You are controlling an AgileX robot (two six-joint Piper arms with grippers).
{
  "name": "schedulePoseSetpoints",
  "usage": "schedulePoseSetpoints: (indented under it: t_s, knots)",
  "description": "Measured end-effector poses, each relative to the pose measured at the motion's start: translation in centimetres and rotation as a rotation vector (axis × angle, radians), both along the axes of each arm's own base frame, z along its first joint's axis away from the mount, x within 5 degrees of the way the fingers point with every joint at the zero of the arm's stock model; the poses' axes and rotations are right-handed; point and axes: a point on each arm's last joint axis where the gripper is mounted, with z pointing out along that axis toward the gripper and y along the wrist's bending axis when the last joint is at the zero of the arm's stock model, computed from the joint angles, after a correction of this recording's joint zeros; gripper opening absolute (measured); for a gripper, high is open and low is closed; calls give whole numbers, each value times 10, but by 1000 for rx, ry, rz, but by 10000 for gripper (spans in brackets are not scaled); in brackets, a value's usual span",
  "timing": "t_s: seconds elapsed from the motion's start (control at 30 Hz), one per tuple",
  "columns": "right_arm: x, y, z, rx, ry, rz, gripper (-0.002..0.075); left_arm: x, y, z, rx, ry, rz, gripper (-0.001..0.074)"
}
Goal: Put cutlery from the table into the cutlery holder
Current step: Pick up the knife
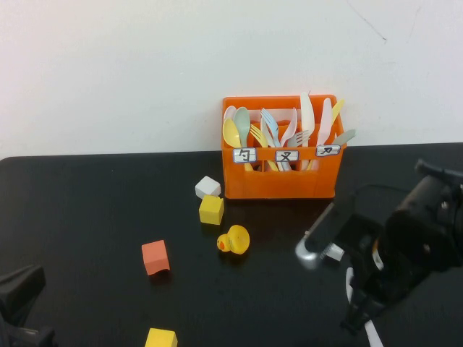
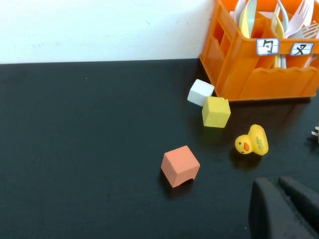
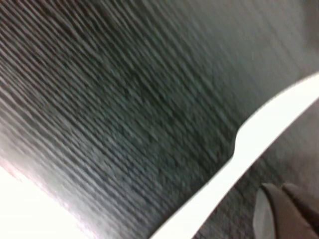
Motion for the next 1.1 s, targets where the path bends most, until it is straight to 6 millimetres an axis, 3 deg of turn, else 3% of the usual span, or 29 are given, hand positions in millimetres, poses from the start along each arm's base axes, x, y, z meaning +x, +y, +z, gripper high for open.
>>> schedulePoseSetpoints:
  t_s: [0.17, 0.37, 0.47, 0.73, 0.87, 1.1]
  knots:
    - [-14, -15, -20, -50, 25, -78, -2, 0, 0, 0, 0, 0, 0, -1]
    - [-30, -28, -40, -29, 57, -312, 9, 0, 0, 0, -5, 2, 2, -1]
    - [-29, -26, -41, 12, 42, -370, 66, 0, 0, 1, -18, -1, 5, -1]
    - [-24, -19, -48, 89, 23, -397, 377, 0, -1, 2, -49, -7, 11, -1]
    - [-23, -20, -62, 48, 47, -406, 417, 0, -1, 2, -56, -4, 14, -1]
    - [-19, -24, -78, 27, 71, -461, 419, 0, -1, 2, -62, -3, 17, -1]
